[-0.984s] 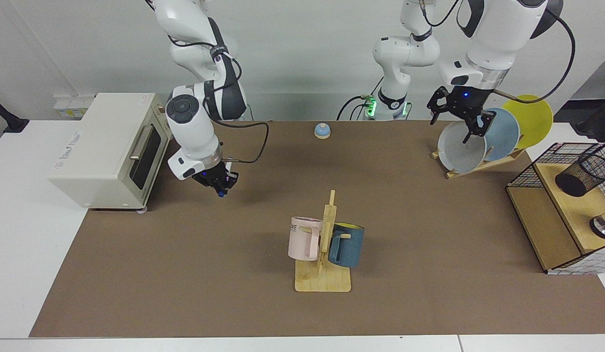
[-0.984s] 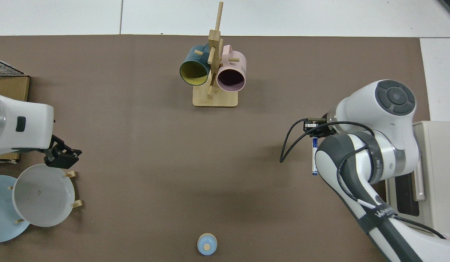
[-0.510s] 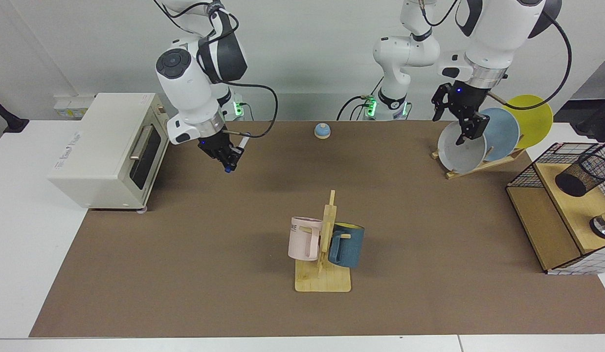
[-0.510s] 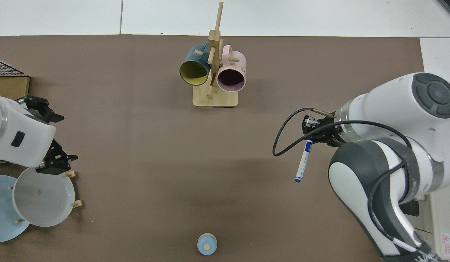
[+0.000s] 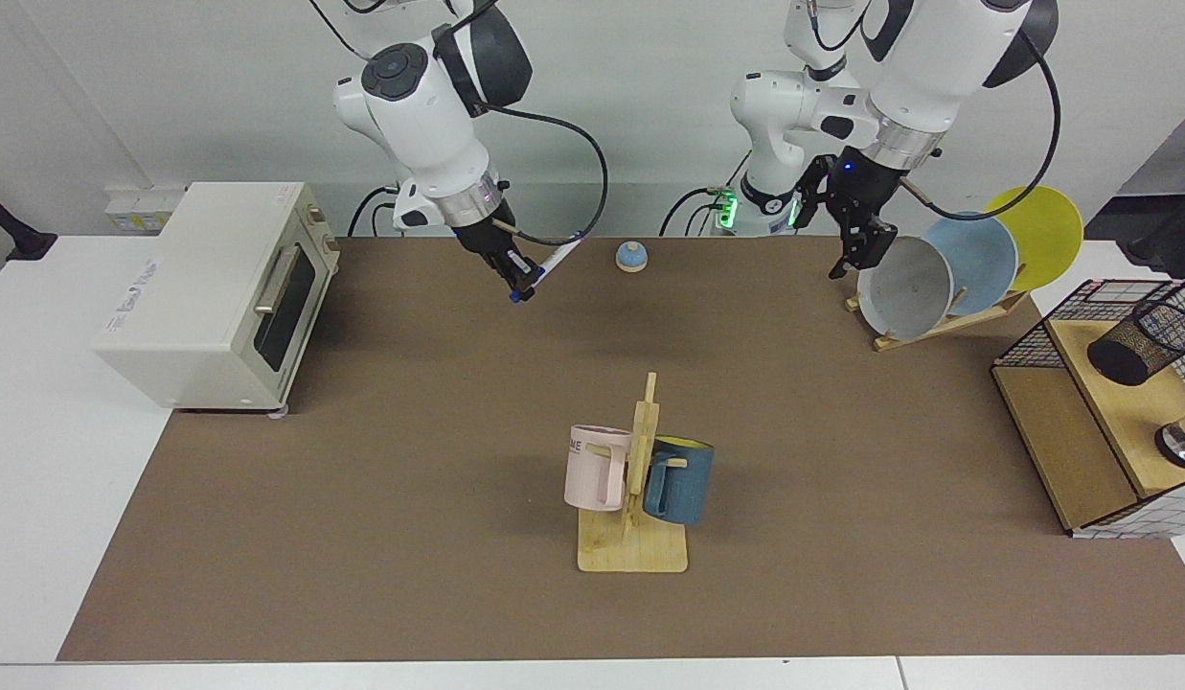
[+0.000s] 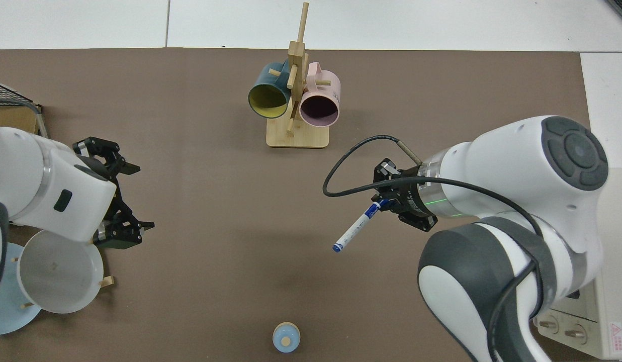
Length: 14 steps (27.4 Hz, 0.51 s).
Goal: Put markers into pen holder
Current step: 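Carry the marker toward the middle while the left gripper reaches in, then close the left gripper on the marker held by the right gripper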
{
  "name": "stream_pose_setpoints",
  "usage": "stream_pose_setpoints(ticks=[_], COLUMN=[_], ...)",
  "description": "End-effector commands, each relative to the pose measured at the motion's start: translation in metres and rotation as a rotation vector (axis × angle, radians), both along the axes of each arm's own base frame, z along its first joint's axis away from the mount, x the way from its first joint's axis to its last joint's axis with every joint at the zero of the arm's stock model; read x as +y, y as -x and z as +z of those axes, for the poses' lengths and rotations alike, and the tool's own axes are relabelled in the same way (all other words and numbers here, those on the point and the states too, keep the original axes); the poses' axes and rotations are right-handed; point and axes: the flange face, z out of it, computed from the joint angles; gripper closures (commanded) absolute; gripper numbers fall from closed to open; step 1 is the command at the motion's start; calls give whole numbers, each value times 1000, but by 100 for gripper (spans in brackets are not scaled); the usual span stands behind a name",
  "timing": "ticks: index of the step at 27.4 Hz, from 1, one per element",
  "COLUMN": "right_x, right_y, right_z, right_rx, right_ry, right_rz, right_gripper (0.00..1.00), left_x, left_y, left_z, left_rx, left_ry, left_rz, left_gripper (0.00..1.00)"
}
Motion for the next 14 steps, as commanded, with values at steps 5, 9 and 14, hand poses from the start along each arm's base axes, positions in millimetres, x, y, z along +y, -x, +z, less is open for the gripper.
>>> stream_pose_setpoints(ticks=[5, 9, 14], right_x=[38, 52, 62], right_y=[4, 8, 8], right_z=[8, 8, 10], right_rx=[1, 4, 4], right_ry=[-61, -71, -86], right_rz=[-193, -228, -318], right_gripper=[100, 100, 100], left_x=[-24, -41, -79], left_y=[14, 20, 31], left_z=[1, 2, 3], left_rx=[17, 19, -17], left_ry=[90, 140, 172], left_rz=[-25, -46, -108], left_gripper=[0, 0, 0])
